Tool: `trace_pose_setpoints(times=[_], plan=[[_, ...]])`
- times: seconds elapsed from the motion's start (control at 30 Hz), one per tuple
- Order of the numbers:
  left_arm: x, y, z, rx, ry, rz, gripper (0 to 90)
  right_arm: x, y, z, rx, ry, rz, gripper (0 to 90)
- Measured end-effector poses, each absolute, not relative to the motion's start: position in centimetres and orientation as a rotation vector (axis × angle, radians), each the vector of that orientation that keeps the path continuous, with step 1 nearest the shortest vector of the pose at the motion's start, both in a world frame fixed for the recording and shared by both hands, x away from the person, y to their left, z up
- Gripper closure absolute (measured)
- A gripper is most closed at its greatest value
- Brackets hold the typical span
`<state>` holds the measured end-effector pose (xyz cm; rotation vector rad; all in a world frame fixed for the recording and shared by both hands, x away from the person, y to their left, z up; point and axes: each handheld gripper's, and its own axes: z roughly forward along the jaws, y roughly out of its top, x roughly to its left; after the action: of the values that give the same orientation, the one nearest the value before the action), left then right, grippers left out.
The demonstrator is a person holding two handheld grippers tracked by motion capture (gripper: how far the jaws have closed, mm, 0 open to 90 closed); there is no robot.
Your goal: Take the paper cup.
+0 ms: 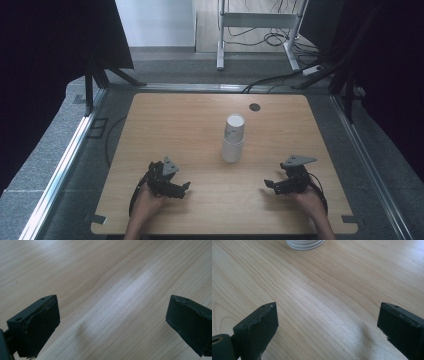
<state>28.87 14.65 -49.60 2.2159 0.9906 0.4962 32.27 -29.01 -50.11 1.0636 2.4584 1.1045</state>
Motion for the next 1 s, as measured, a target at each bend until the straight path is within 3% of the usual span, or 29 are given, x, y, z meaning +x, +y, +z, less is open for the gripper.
trace_pose_setpoints(times=[0.47,1.0], plan=[[29.0,14.9,-49.7,2.185,0.947,0.419,1.1,32.1,-28.9,-49.8,1.048,2.460,1.113,3.9],[28.8,13.9,-49.5,2.177,0.853,0.440,0.0,32.1,-29.1,-48.6,0.995,2.465,1.198,5.3]])
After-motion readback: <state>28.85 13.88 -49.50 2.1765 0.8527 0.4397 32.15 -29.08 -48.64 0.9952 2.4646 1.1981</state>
